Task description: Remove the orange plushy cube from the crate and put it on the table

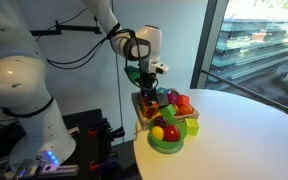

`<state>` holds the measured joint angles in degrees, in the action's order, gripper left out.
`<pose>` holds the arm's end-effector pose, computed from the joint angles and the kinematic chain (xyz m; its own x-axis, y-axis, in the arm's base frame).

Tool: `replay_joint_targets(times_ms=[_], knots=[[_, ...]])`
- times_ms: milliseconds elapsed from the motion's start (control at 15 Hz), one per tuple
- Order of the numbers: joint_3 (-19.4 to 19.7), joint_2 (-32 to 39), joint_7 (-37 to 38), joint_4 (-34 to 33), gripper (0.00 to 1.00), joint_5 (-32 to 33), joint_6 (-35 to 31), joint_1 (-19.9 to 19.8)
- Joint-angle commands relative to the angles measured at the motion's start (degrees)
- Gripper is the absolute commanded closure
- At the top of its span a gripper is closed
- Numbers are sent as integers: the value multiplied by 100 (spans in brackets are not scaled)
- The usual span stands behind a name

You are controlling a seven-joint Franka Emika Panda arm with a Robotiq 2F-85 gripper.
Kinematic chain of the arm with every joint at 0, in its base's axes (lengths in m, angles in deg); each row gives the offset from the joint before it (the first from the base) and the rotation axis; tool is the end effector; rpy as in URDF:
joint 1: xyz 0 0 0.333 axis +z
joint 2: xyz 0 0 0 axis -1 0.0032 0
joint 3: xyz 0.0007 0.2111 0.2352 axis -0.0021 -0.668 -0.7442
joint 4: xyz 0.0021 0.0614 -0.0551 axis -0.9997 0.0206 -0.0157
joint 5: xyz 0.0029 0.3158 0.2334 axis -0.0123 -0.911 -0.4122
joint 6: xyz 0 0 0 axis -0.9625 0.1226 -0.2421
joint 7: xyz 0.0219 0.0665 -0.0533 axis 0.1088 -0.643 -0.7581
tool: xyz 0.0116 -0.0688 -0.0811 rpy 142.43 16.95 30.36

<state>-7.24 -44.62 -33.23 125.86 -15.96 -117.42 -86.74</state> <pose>0.4229 0.0661 0.2641 0.9983 -0.0126 -0.0575 -0.0127 -0.9999 -0.0013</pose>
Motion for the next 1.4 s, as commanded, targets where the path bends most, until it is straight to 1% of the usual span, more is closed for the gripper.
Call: replay_joint_targets(times_ms=[0,267,933,1133,1333], knots=[[69,30,-191,33,0,-264,-163,53],[89,67,-305,108,0,-460,-388,45],[107,407,-440,177,0,-571,-947,34],[96,322,-494,199,0,-671,-969,41],[86,254,-655,211,0,-900,-988,48]])
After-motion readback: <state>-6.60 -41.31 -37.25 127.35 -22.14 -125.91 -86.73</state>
